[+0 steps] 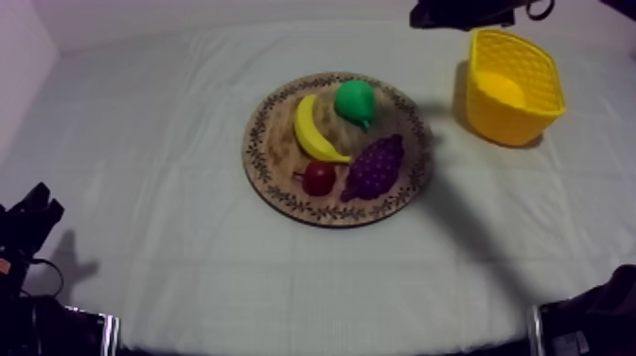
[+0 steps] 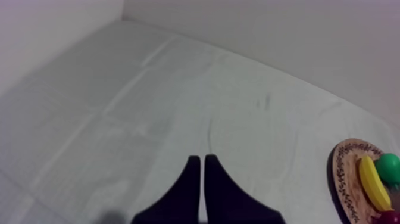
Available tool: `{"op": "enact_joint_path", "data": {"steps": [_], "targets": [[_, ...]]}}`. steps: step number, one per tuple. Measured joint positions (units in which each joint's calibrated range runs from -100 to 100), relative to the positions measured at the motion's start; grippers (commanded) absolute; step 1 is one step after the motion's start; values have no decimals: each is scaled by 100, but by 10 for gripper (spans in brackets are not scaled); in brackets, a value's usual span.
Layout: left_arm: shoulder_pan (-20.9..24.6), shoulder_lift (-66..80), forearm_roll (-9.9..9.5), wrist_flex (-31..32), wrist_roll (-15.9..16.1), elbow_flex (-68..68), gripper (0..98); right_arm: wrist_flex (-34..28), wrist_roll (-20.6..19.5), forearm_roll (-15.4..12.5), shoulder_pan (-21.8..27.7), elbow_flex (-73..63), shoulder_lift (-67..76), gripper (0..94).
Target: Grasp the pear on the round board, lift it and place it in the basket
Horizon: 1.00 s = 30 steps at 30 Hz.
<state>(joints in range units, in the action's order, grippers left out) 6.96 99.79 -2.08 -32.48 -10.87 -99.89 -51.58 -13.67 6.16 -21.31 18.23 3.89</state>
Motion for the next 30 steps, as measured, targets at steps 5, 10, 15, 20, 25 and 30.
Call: {"op": "enact_joint_path", "data": {"steps": [5, 10, 15, 20, 25, 30], "targets": [[0, 0, 0, 0, 0, 0, 1, 113, 33, -17, -64, 148, -253, 107], [0, 0, 0, 0, 0, 0, 1, 234, 76, -6, -122, 322, -317, 116], [0, 0, 0, 0, 0, 0, 1, 368, 74, 51, -154, 455, -321, 707], [0, 0, 0, 0, 0, 0, 1, 555, -34, 170, -176, 649, -324, 888], [0, 0, 0, 0, 0, 0, 1, 725, -177, 332, -209, 858, -330, 889], [0, 0, 0, 0, 0, 0, 1, 779, -328, 480, -312, 975, -423, 872]]}}
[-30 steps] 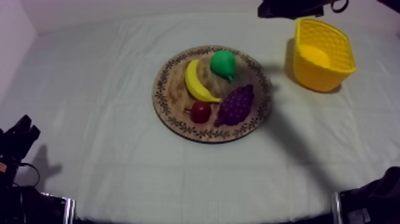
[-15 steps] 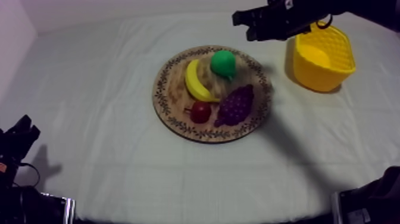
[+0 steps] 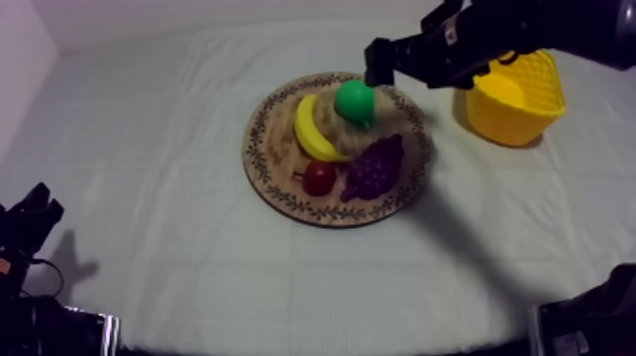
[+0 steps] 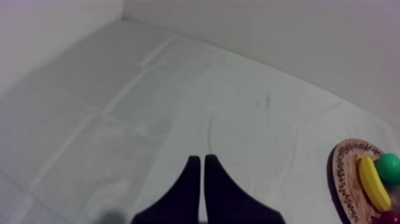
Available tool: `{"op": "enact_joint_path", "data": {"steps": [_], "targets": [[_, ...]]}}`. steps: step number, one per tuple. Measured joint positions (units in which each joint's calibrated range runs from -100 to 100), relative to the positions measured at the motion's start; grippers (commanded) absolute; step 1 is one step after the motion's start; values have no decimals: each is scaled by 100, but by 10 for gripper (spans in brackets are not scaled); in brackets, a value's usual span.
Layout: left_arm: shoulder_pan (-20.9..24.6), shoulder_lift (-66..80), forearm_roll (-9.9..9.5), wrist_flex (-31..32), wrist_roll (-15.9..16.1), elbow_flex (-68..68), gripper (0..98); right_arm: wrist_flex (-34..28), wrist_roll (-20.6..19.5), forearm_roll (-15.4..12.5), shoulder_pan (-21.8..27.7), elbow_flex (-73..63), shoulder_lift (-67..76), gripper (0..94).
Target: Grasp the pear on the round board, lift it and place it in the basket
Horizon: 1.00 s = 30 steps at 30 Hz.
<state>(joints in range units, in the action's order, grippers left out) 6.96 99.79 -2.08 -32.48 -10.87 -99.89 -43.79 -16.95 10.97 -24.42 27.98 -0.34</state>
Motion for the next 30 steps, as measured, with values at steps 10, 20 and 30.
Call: {"op": "enact_joint_path", "data": {"steps": [10, 20, 30], "targets": [[0, 0, 0, 0, 0, 0, 1, -4, 230, -196, 139, -562, -670, 857], [0, 0, 0, 0, 0, 0, 1, -337, 477, -351, 254, -1759, -1996, 844], [0, 0, 0, 0, 0, 0, 1, -897, 515, -414, 271, -3031, -3340, 831]]}}
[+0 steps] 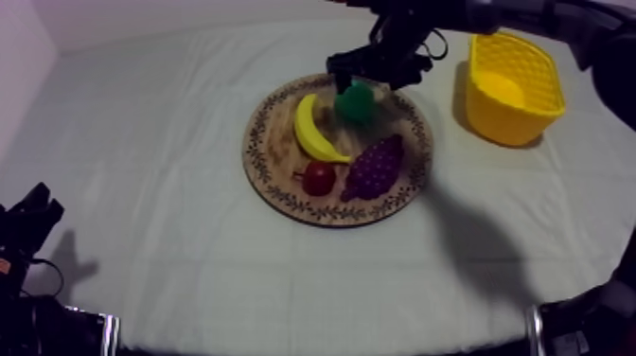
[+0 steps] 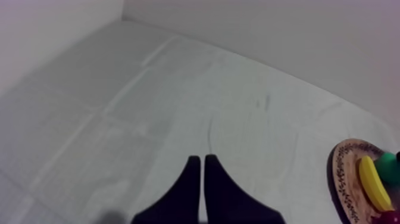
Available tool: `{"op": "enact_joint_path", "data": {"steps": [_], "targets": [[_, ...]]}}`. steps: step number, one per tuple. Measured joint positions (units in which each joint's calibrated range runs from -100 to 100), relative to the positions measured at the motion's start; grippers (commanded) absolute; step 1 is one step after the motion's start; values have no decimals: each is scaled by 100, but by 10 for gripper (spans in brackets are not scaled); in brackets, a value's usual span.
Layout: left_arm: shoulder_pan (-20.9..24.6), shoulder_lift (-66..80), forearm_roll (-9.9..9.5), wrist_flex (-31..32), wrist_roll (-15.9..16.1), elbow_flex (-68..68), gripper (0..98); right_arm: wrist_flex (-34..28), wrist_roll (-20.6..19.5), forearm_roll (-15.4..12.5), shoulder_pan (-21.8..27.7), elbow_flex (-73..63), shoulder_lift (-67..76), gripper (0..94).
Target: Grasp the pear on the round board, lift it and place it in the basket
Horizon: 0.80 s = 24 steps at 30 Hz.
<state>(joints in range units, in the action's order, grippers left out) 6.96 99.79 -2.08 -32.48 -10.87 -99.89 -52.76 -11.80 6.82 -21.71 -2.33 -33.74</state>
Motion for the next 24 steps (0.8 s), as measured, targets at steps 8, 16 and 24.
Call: {"op": "enact_joint_path", "data": {"steps": [8, 16, 24], "targets": [[0, 0, 0, 0, 0, 0, 1, -248, 17, -50, -34, -772, -809, 783], [0, 0, 0, 0, 0, 0, 1, -447, 385, -292, 5, -1296, -1309, 531], [0, 0, 0, 0, 0, 0, 1, -447, 790, -477, 84, -1426, -1377, 460]]}}
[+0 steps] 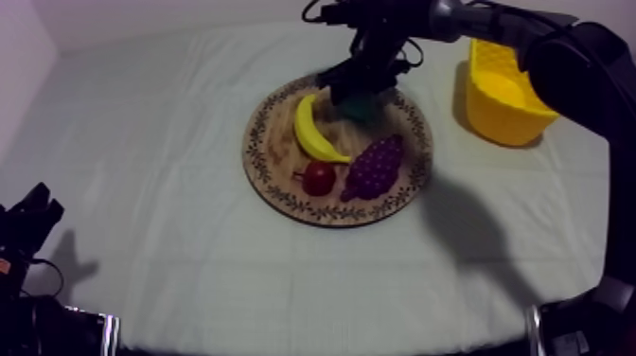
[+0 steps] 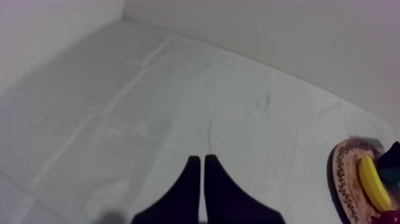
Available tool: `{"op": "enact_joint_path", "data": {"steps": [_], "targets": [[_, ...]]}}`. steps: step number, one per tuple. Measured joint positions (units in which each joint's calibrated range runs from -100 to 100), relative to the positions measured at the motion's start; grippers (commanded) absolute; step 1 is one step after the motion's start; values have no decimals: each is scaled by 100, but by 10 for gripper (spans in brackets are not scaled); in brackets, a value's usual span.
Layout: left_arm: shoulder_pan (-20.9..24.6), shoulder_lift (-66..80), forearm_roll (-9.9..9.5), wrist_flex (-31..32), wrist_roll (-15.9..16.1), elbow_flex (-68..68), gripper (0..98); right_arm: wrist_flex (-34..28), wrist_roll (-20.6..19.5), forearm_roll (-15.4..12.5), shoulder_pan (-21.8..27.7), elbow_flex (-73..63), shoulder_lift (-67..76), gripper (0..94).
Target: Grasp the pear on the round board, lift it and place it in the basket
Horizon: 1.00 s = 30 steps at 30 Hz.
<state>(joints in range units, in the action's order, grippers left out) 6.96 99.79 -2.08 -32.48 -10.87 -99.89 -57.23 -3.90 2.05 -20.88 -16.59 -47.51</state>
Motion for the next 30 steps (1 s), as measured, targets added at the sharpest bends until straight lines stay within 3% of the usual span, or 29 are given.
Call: {"op": "enact_joint_path", "data": {"steps": [7, 16, 30], "targets": [[0, 0, 0, 0, 0, 0, 1, -40, -31, 92, 3, 329, 301, 476], [0, 0, 0, 0, 0, 0, 1, -184, 44, 85, 65, 1359, 1718, 492], [0, 0, 0, 0, 0, 0, 1, -652, 213, 59, 708, 2873, 4181, 513]]}}
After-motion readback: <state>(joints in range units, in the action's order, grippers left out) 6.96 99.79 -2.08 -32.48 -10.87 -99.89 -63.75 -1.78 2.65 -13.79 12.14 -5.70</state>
